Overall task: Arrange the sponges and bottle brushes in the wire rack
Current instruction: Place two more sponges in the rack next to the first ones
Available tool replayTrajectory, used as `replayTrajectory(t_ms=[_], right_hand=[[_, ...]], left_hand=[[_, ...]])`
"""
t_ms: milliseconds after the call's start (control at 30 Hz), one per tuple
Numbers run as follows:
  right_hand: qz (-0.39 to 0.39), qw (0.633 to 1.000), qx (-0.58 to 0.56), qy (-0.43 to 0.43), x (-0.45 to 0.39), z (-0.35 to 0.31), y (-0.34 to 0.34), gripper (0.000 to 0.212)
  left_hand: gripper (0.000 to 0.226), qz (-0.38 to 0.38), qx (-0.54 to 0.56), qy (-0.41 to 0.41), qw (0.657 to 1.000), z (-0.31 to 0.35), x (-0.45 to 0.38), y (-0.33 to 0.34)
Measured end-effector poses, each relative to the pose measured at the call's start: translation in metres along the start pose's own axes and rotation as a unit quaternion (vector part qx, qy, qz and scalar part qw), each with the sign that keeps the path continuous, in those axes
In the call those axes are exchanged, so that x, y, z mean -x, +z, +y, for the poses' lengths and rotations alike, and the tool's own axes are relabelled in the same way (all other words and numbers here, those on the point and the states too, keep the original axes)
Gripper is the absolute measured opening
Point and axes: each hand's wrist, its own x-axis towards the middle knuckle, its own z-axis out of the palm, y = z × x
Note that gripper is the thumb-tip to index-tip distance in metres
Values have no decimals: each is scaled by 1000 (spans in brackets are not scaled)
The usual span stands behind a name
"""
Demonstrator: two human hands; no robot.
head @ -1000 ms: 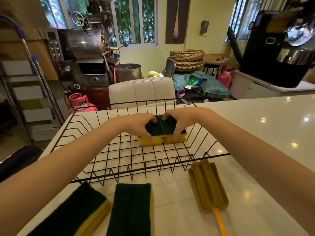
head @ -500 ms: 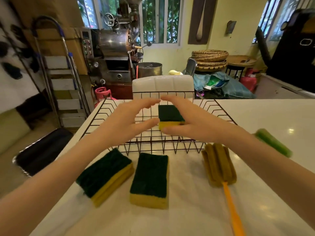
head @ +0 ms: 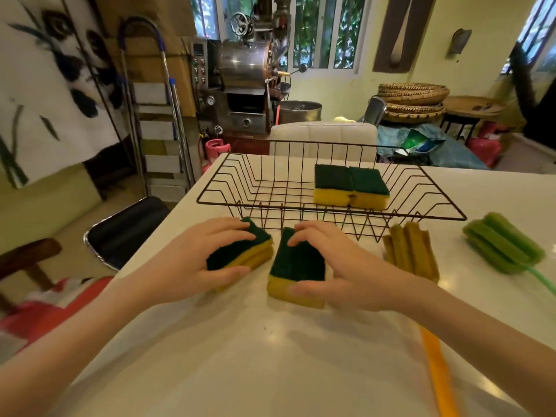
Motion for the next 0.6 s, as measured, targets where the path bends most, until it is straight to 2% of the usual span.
replayTrajectory(t_ms=[67,200,400,500,600], right_hand=[[0,999,45,17,-4,0,5,66],[10,995,87,37,-8,-3,9,69],[1,993,117,26,-9,0,2,63],[-18,995,101,18,-8,3,-3,58],[-37,995,93,11,-7,6,-8,56]], left_hand=[[73,-30,-4,-24,999,-1,2,1],[67,-67,15,-50,996,4,6,2],[85,-166,-95,-32,981,14,4,-4],[86,-209,-128,-11,969,20,-5,-17],[79,-224,-106,-7,969,21,-19,-24]])
